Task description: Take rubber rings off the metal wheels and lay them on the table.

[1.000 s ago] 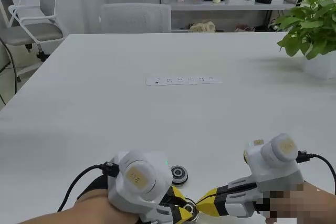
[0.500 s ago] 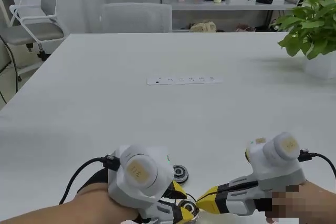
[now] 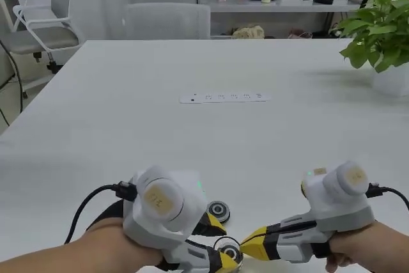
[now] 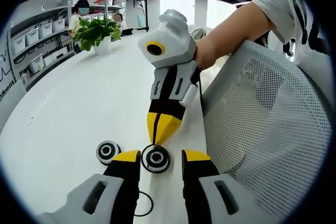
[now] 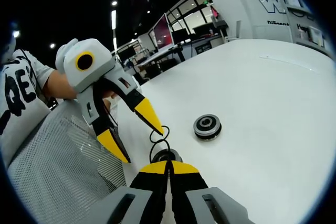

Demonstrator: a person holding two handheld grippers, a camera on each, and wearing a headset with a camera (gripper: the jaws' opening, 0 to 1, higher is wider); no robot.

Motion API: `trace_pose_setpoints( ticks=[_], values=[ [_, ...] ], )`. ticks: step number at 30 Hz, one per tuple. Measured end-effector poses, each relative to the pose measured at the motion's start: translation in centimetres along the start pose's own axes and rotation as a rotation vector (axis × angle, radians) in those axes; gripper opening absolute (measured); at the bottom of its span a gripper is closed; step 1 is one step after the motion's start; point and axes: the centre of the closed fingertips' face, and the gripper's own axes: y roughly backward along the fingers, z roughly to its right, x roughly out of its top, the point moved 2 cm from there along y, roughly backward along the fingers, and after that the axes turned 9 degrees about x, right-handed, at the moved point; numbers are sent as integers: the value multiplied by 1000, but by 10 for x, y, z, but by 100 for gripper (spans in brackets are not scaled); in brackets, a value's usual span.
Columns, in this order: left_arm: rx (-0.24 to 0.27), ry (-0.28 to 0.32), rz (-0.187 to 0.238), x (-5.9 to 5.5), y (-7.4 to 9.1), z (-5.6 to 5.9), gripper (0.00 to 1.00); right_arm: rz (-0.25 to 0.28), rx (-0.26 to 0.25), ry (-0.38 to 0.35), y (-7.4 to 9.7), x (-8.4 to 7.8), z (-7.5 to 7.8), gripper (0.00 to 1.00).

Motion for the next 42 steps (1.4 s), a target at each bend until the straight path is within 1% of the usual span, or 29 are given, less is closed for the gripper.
trace_pose_setpoints(
  ticks=[5, 10, 15, 20, 23, 28, 30, 33, 42],
  values=[
    [5, 33, 16, 2, 11, -2, 32, 2, 3, -3, 1, 0, 0, 0],
    [17, 57, 36, 4, 22, -4, 35, 3, 5, -6, 1, -1, -1, 0],
    [34, 94, 59, 6, 32, -7, 42, 2, 6, -8, 1, -1, 0, 0],
    [45, 117, 78, 6, 40, -7, 43, 4, 8, -13, 1, -1, 0, 0],
    [56, 128, 79, 6, 43, -9, 46, 0, 9, -15, 0, -2, 0, 0],
    [73, 168, 114, 10, 52, -12, 49, -2, 11, -17, 0, -2, 0, 0],
    [79, 176, 123, 11, 56, -13, 53, -2, 12, -17, 0, -2, 0, 0],
    [89, 185, 130, 9, 61, -14, 59, -2, 11, -20, 0, -3, 0, 0],
    [113, 208, 125, 0, 73, -15, 63, -4, 12, -20, 0, -2, -1, 0]
  ],
)
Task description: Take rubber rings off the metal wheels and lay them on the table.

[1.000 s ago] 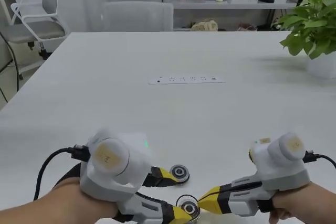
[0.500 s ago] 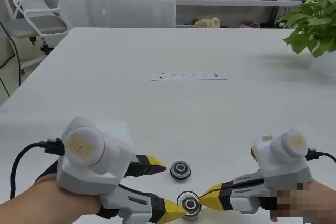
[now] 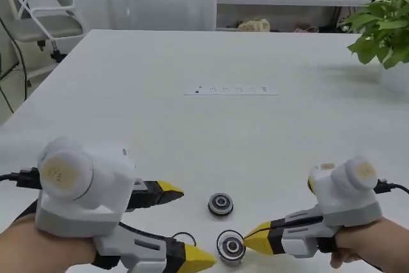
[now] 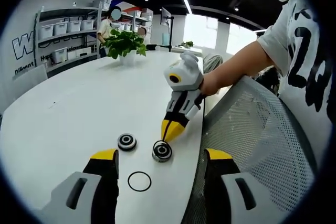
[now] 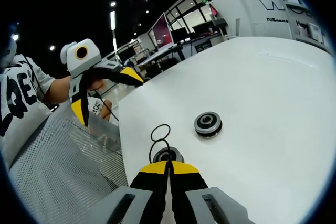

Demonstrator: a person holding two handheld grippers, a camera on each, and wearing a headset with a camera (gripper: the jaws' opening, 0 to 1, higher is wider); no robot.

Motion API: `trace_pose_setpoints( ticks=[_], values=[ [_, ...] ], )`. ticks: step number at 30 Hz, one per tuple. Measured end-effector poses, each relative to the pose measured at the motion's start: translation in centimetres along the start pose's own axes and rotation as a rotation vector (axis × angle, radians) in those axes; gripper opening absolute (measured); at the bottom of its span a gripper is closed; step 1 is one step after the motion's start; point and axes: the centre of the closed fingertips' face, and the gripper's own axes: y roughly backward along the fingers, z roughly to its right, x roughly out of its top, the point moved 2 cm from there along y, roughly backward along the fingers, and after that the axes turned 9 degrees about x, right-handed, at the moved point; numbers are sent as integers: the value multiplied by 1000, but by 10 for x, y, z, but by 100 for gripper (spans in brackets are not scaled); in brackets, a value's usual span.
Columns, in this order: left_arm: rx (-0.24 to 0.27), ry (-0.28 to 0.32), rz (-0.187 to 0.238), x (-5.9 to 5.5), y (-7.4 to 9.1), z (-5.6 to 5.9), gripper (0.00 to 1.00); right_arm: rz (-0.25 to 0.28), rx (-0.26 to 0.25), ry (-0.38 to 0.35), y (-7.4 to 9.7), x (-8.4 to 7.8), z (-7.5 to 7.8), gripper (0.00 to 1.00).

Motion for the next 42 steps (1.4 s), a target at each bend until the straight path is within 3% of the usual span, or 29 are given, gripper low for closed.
trace_pose_setpoints(
  ticks=[17, 29, 42],
  values=[
    [43, 55, 21, -9, 18, -4, 71, -15, 17, 25, -2, 5, -8, 0],
    [50, 71, 28, -11, 24, -6, 73, 2, 27, 45, 0, 24, -12, 0],
    [78, 79, 32, -15, 35, -12, 73, 19, 44, 69, -14, 42, -16, 0]
  ],
)
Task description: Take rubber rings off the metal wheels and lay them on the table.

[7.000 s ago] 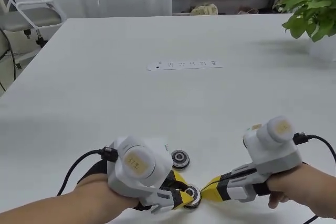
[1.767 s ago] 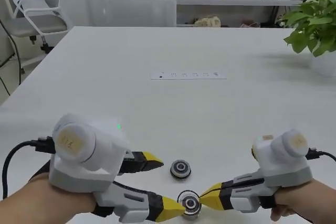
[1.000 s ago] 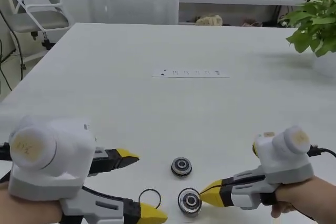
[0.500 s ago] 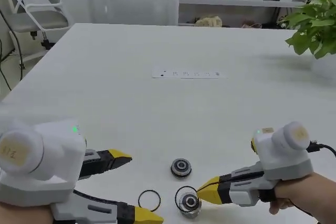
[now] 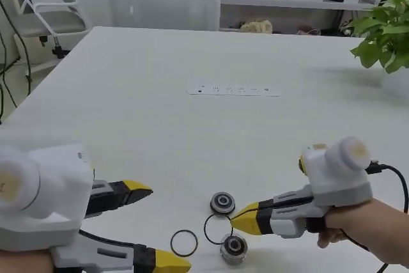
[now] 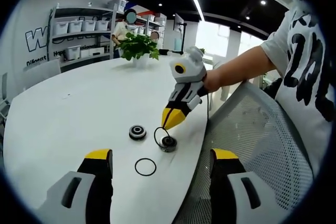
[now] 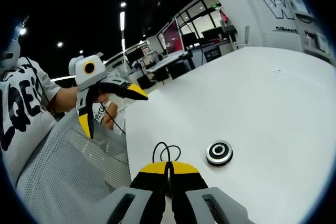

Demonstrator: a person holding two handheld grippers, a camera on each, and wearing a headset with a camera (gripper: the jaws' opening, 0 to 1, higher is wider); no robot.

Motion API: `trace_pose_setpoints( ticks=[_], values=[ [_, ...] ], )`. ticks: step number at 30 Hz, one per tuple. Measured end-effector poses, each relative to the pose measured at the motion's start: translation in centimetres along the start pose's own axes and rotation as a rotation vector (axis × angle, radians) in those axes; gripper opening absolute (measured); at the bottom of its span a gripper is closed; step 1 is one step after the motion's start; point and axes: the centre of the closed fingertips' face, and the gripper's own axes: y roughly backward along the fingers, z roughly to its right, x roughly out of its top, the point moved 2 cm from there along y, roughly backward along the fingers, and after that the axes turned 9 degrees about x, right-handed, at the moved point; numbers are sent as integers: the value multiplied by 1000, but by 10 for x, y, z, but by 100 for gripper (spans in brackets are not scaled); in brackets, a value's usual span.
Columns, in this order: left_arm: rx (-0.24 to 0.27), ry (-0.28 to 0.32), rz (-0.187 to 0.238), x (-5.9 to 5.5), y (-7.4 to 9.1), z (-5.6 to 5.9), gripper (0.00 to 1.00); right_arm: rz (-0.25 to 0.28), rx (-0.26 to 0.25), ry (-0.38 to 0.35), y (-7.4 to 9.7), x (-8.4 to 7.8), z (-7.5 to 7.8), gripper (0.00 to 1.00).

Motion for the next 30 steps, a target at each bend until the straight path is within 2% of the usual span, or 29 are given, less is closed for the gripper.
trace_pose_setpoints(
  ticks=[7, 17, 30],
  values=[
    [11, -10, -4, -3, 4, 0, 74, 3, 10, 8, -11, 6, 0, 0],
    [32, 7, 2, -6, 9, -4, 74, 0, 15, 7, -24, 8, 2, 0],
    [41, 13, -5, -11, 11, -4, 74, -10, 19, -21, -38, 2, 5, 0]
  ],
)
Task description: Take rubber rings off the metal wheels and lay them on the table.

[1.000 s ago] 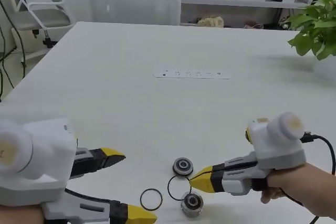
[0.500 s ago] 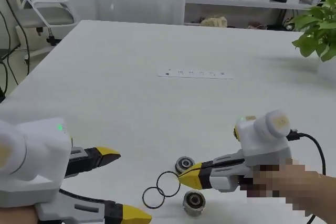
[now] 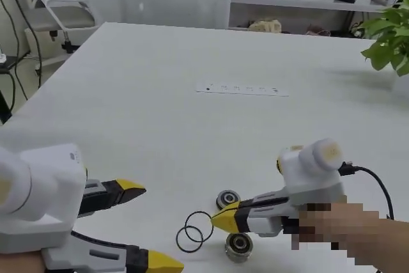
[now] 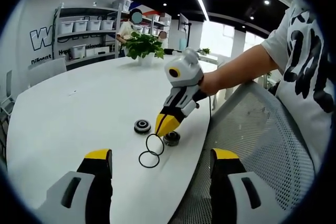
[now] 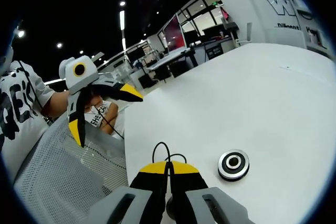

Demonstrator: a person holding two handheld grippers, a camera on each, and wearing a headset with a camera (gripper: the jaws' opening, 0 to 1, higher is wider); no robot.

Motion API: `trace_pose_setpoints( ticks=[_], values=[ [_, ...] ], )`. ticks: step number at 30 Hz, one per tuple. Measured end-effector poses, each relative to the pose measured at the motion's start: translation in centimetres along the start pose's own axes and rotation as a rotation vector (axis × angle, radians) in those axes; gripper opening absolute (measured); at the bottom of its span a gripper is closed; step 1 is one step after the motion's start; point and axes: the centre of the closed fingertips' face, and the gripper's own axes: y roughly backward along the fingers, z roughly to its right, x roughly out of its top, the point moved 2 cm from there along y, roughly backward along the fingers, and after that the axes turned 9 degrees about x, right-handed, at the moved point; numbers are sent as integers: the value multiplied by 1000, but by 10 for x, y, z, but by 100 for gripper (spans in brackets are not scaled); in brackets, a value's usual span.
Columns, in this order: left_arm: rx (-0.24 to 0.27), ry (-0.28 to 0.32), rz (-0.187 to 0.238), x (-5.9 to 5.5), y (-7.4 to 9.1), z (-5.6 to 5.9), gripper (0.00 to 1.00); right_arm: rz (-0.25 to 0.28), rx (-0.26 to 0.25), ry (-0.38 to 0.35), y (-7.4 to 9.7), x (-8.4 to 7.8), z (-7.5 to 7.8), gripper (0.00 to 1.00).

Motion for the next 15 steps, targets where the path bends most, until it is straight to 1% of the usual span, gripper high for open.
trace_pose_setpoints(
  ticks=[4, 11, 15],
  values=[
    [0, 1, -3, -1, 0, 0, 74, -3, 1, -14, -5, 0, 1, 0],
    [1, 3, -8, -2, 0, 0, 74, -26, -3, -33, -14, -7, 3, 0],
    [5, -1, -10, -3, 1, -1, 74, -31, -12, -45, -16, -9, 6, 0]
  ],
)
